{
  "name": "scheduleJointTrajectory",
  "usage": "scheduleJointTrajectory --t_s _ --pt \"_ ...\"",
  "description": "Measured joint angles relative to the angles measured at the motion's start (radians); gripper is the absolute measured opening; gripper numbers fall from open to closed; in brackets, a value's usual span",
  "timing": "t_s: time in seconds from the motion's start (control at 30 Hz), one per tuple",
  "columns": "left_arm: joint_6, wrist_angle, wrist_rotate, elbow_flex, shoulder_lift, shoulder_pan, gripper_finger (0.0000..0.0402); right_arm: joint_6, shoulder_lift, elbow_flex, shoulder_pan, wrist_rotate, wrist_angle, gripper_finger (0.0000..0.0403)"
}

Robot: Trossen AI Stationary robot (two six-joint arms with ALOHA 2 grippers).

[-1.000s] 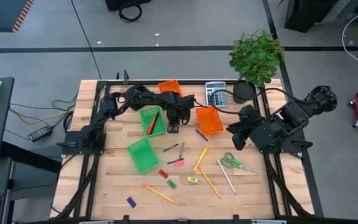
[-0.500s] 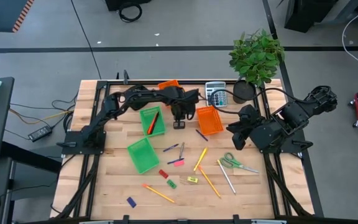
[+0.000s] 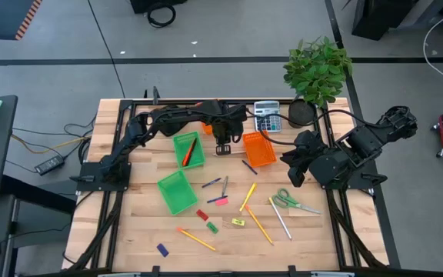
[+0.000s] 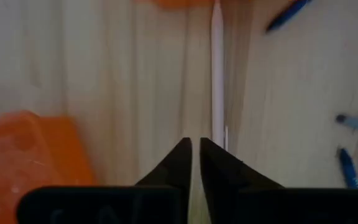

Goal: Sort crayons/erasers/pens/pencils in bins
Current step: Put the pink pen into the top green bin

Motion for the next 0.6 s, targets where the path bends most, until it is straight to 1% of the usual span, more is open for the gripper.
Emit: scheduleJointTrajectory --t_s 0.17,0.3,0.43,0.6 --pt "0.006 0.067 0.046 -0.137 0.000 -0.001 0.0088 0.003 0.000 0.000 0.000 0.000 0.000 0.0069" --pt "-0.024 0.166 0.056 -0.248 -0.004 -0.004 0.0109 0.017 0.000 0.000 0.000 0.000 0.000 0.0069" --pt "-0.050 0.236 0.058 -0.317 -0.013 -0.002 0.0119 0.021 0.000 0.000 0.000 0.000 0.000 0.0069" --pt "-0.053 0.271 0.053 -0.341 -0.014 -0.007 0.0115 0.022 0.000 0.000 0.000 -0.001 0.000 0.0069"
